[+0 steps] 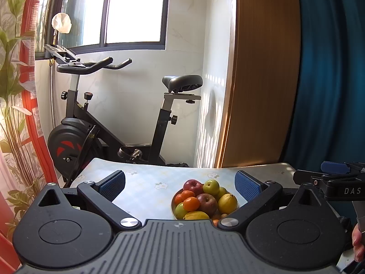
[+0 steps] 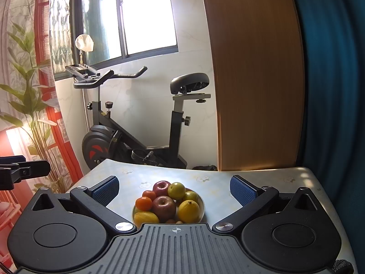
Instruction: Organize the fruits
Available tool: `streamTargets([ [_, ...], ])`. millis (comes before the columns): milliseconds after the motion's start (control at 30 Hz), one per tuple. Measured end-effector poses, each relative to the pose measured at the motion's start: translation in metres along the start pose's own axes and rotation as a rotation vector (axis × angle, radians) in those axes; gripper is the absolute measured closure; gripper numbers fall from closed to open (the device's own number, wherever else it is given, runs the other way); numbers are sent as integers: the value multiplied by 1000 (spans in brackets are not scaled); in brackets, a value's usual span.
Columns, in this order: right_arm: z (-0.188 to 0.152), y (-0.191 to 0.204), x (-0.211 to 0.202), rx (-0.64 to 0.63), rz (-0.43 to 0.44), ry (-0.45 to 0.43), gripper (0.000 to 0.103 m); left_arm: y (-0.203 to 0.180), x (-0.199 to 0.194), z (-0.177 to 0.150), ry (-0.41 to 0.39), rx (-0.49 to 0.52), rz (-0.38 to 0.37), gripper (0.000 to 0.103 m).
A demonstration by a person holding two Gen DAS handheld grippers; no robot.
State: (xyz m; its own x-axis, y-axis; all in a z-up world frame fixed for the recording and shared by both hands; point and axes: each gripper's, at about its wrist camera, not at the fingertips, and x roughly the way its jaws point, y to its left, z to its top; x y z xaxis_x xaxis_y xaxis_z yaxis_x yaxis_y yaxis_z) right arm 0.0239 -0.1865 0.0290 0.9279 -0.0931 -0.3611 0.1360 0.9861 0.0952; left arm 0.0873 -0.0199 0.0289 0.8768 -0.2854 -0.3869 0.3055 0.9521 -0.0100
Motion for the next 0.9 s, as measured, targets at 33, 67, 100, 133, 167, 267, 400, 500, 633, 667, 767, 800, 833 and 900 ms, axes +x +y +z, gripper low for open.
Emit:
streamTargets([
  [33, 0, 0, 0, 0, 0, 0, 0, 0, 0, 0, 1, -1, 0, 0],
  [67, 0, 0, 0, 1, 0, 1, 0, 0, 0, 0, 3, -2, 1, 0],
  [100, 0, 0, 0, 3, 0, 2, 0, 0, 0, 0, 4, -3, 1, 0],
  [133, 0, 0, 1, 6, 2, 3, 0, 1, 0, 0, 5, -4, 2, 0],
  [167, -1, 0, 1, 8, 2, 4, 0, 1, 0, 0, 6, -5, 4, 0],
  [267, -2, 1, 2, 8, 0, 4, 0, 2, 0, 1, 7, -7, 7, 0],
  [400, -2, 1, 2, 7, 0, 5, 0, 2, 0, 1, 12, -11, 5, 0],
  [500, -3, 1, 2, 8, -1, 6, 0, 2, 0, 1, 17, -14, 2, 0],
  [633, -4, 1, 2, 8, -1, 7, 0, 2, 1, 1, 18, -13, 3, 0],
  [667, -4, 1, 2, 8, -1, 7, 0, 2, 1, 1, 18, -13, 3, 0],
  [767, -4, 1, 3, 8, -1, 9, 0, 3, 1, 1, 20, -14, 1, 0],
  [800, -4, 1, 3, 8, -1, 9, 0, 3, 1, 1, 20, -13, 0, 0],
  [833, -4, 1, 3, 8, -1, 9, 0, 3, 1, 1, 20, -13, 2, 0],
  [900, -4, 1, 3, 8, -1, 9, 0, 3, 1, 1, 21, -12, 1, 0],
])
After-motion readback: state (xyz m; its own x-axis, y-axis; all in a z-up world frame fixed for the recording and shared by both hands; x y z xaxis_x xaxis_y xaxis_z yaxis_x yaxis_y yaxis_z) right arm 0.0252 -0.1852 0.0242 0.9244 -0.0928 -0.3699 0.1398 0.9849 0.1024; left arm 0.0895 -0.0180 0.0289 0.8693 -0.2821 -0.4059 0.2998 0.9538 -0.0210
